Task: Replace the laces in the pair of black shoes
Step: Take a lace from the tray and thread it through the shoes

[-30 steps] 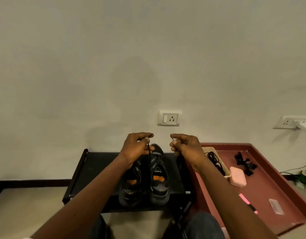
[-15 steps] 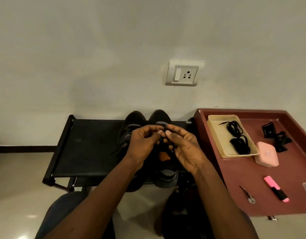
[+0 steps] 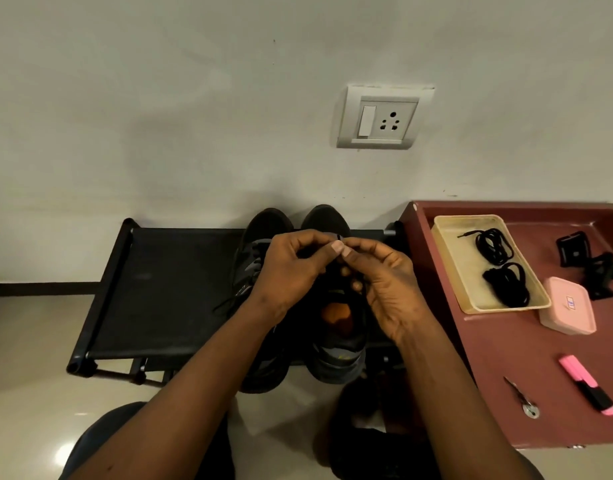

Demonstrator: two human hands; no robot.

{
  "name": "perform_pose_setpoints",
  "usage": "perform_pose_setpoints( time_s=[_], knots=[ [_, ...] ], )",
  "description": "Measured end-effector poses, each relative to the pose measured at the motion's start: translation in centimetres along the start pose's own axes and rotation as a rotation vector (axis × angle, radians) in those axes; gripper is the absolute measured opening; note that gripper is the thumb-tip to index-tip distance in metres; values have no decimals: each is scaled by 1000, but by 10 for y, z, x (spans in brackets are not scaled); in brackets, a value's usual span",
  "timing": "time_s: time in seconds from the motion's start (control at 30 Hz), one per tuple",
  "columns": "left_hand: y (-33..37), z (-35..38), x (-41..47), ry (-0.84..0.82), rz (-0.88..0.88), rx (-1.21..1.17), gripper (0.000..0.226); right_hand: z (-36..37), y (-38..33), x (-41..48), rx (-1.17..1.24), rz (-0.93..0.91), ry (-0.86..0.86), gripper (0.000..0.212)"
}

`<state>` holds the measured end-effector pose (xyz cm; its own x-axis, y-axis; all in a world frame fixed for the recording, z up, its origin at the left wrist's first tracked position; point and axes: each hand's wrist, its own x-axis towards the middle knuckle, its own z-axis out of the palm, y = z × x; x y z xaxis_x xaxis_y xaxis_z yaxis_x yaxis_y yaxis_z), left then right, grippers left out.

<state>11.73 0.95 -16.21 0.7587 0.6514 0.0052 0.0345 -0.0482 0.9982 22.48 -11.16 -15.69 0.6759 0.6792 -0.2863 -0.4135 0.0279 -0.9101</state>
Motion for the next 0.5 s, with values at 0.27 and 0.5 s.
perform_pose_setpoints(
  time_s=[0.27,0.5],
  knots=[
    [-2,5,6,185,-78,-85,16,5,-4,0,-102,-159,12,12],
    [-3,4,12,429,-211,-244,20,-1,-16,-5,-200,-232,-60,17]
  ],
)
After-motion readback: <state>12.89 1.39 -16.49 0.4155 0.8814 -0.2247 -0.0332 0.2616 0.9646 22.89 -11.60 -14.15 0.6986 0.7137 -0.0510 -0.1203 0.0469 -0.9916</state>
